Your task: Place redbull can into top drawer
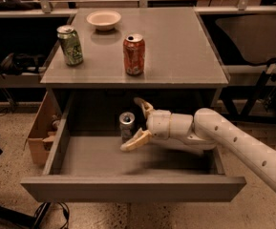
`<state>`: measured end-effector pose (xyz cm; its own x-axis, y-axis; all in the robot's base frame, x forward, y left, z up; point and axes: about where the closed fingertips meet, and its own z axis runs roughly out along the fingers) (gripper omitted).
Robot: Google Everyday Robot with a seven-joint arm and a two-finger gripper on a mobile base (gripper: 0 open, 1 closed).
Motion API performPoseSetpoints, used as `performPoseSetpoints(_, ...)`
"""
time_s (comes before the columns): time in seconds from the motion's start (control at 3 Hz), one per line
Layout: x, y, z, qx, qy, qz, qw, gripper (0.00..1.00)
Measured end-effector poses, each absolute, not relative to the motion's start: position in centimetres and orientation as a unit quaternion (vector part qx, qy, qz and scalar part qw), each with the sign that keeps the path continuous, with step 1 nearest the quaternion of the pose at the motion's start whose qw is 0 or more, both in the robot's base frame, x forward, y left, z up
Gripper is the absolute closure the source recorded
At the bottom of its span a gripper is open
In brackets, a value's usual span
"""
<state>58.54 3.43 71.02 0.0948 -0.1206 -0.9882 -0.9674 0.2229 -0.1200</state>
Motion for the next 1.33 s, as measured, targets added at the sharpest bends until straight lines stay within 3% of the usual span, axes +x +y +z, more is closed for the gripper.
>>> performPoseSetpoints(0.33, 55.8, -0.6, 71.9, -0.486, 0.598, 0.355, 0.529, 0.00)
performPoseSetpoints(1.0, 44.5, -9.0, 71.2, -0.503, 0.733, 0.285, 0.358, 0.00)
performPoseSetpoints(1.33, 43.1, -13.0, 77.4, -0.499, 0.771, 0.204, 0.338, 0.00)
